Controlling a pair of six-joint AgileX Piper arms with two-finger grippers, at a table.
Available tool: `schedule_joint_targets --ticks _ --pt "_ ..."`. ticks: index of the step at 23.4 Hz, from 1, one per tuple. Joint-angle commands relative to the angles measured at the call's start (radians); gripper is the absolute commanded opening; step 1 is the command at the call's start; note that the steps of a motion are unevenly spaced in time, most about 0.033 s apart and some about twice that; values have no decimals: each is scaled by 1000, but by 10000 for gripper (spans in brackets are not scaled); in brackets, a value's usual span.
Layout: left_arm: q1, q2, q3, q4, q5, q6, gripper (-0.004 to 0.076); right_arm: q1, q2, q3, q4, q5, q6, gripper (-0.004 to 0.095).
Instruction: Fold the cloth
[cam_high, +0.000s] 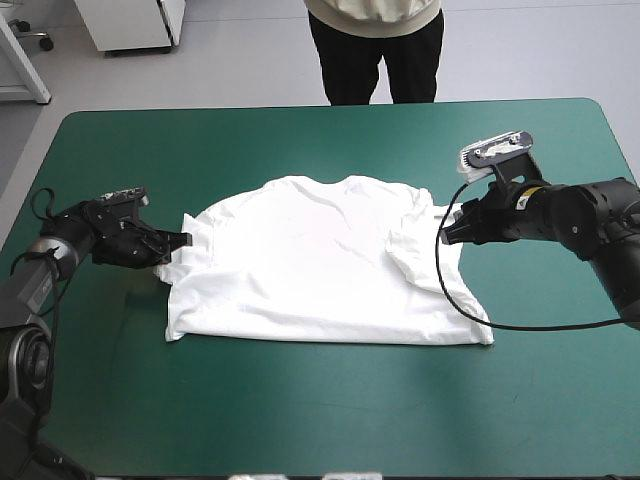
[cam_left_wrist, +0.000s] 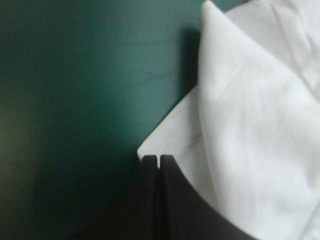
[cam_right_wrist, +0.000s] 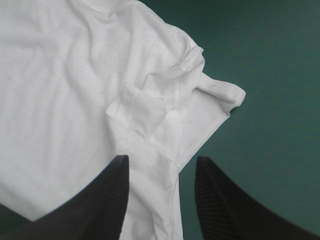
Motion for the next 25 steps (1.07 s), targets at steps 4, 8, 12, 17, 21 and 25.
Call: schedule_joint_targets --ticks 4,8,12,17,21,25 --pt "-46 56 -27 -11 -32 12 -9 -8 -30 -33 12 -25 -8 400" --pt "-75 -34 -72 -5 -31 32 -9 -8 -32 -33 10 -19 -8 400" --pt "-147 -107 -146 62 32 44 -9 -8 -32 -33 10 -14 -8 400" --pt "-268 -114 -211 115 127 23 -9 -8 -32 -33 10 -9 -8 392" --pt "-421 -86 -210 121 132 12 -9 -8 -32 -33 17 -2 -8 350" --pt "-477 28 -210 121 150 5 -9 -8 -32 -33 23 32 -16 351"
